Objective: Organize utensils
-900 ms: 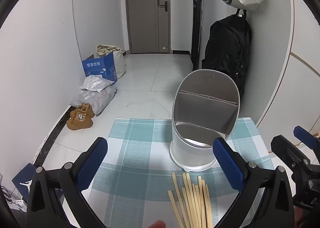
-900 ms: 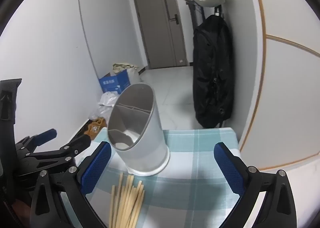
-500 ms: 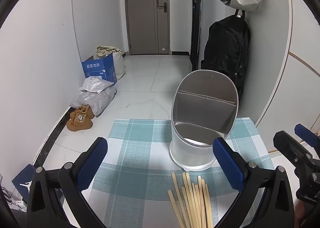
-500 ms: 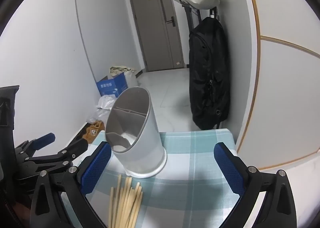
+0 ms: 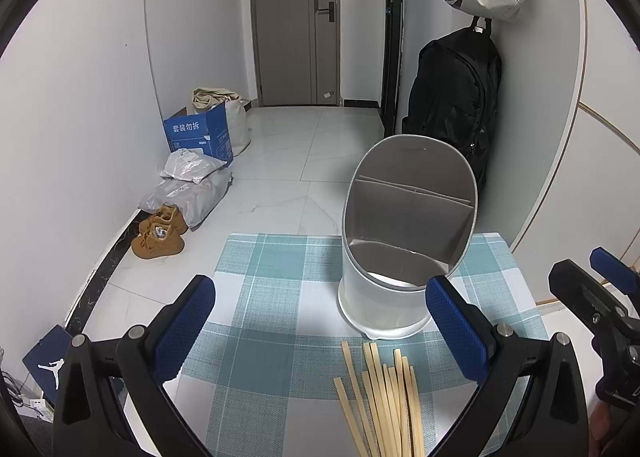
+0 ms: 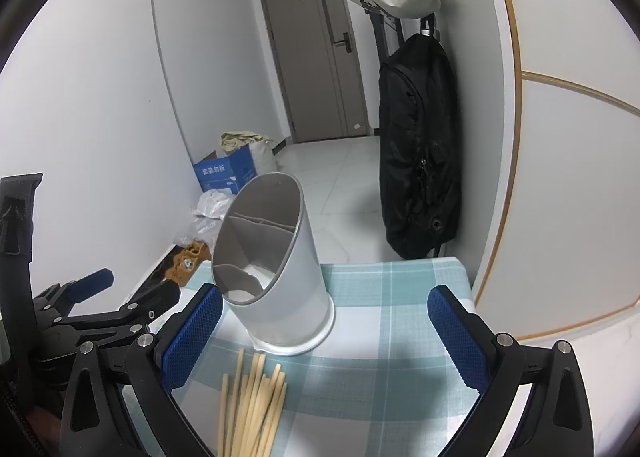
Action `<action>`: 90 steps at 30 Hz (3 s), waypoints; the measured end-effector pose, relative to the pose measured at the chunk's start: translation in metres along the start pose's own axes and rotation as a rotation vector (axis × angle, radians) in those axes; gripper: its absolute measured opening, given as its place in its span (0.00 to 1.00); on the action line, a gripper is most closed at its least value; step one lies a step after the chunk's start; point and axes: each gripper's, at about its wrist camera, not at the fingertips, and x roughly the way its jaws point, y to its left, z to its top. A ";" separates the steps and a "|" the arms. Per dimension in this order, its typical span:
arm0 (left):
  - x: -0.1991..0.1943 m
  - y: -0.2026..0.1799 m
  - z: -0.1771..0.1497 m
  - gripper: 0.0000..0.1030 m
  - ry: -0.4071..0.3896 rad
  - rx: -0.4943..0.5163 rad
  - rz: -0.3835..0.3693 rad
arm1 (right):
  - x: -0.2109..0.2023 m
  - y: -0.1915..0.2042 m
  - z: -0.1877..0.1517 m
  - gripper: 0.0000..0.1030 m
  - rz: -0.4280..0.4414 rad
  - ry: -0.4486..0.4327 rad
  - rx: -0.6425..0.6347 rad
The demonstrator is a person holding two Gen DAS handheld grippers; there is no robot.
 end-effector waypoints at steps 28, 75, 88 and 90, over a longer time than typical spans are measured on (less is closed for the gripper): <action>0.004 -0.001 -0.007 0.99 0.015 -0.007 -0.005 | -0.001 -0.003 -0.001 1.00 -0.031 0.000 0.003; 0.069 0.018 -0.057 0.69 0.487 -0.012 -0.063 | 0.032 -0.017 -0.006 0.99 -0.003 0.207 0.127; 0.083 -0.005 -0.071 0.59 0.605 0.017 -0.045 | 0.032 -0.027 0.000 0.99 0.011 0.242 0.183; 0.085 -0.007 -0.073 0.59 0.600 0.038 -0.030 | 0.031 -0.028 0.000 0.99 0.012 0.242 0.182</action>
